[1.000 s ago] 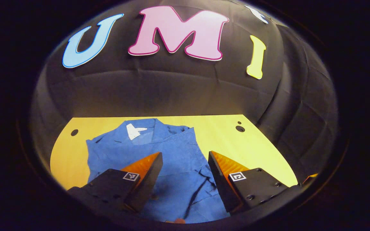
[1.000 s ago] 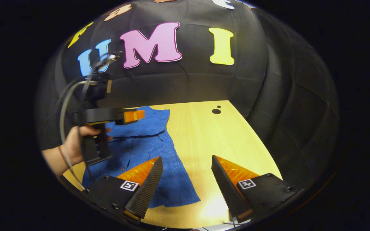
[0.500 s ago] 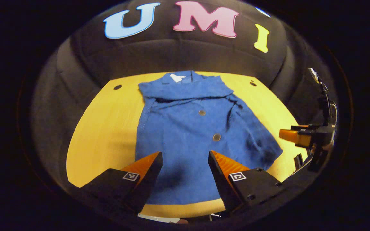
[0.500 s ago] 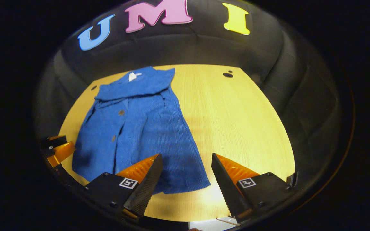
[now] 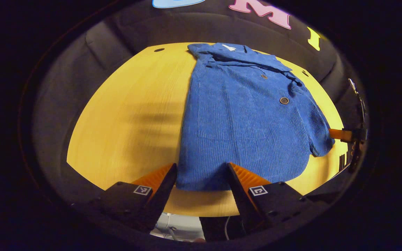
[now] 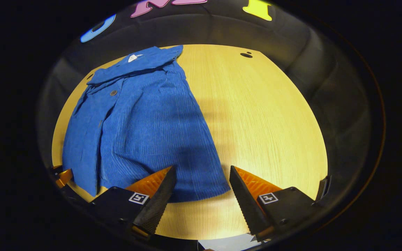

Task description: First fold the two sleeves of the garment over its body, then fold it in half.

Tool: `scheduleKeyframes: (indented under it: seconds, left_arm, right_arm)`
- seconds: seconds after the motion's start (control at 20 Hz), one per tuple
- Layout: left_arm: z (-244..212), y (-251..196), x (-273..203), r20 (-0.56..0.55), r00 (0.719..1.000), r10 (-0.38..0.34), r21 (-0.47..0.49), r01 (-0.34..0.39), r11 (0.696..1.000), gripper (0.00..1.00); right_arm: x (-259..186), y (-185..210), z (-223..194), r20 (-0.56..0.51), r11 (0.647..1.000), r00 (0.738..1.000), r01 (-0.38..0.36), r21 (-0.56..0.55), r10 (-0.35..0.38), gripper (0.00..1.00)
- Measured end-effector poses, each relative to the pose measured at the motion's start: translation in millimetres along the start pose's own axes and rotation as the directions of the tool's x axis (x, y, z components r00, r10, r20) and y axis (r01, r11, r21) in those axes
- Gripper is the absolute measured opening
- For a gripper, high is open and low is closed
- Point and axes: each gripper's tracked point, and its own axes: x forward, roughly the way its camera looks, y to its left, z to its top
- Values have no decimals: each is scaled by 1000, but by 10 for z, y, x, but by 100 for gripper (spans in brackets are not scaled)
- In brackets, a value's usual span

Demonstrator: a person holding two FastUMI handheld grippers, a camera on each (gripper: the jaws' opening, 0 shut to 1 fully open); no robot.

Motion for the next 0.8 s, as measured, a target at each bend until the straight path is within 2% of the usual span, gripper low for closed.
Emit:
scheduleKeyframes:
  seconds: [0.05, 0.1, 0.3, 0.45, 0.5, 0.6, 0.65, 0.7, 0.75, 0.8]
  left_arm:
    - [-20, -27, 23, -1, 1000, 11, 24, -11, 1000, 83]
    - [-10, -72, 29, -3, 1000, 8, 34, -8, 999, 83]
    - [-9, -98, 4, -5, 1000, 12, 19, -12, 1000, 79]
    - [-9, -216, 28, 4, 1000, -5, 23, 5, 1000, 65]
    - [-5, -268, 101, 8, 1000, -16, 9, 16, 1000, 53]
    - [49, -345, -1, 22, 999, -42, -48, 43, 998, 29]
    - [48, -421, 34, 28, 996, -85, -66, 87, 994, 18]
    - [57, -539, 26, 23, 988, -153, -84, 155, 984, 6]
    - [46, -619, 15, 16, 982, -186, -112, 186, 976, 6]
    - [81, -622, 33, 18, 982, -188, -135, 189, 973, 6]
  right_arm:
    - [21, 8, -37, -14, 1000, 1000, -2, 8, 2, 98]
    - [33, 10, -95, -36, 1000, 999, -13, 18, 13, 98]
    - [60, 22, -69, -15, 998, 999, -29, 55, 30, 97]
    - [49, 63, -87, -32, 998, 998, -48, 31, 49, 91]
    - [58, 110, -64, -35, 998, 997, -61, 30, 62, 77]
    - [77, 217, -29, -43, 996, 996, -76, 47, 78, 40]
    - [88, 221, -28, -51, 997, 996, -65, 46, 67, 22]
    - [88, 242, -13, -52, 997, 996, -68, 18, 69, 10]
    - [78, 245, -14, -55, 997, 996, -75, -18, 74, 11]
    - [53, 266, -23, -60, 995, 994, -93, -45, 90, 11]
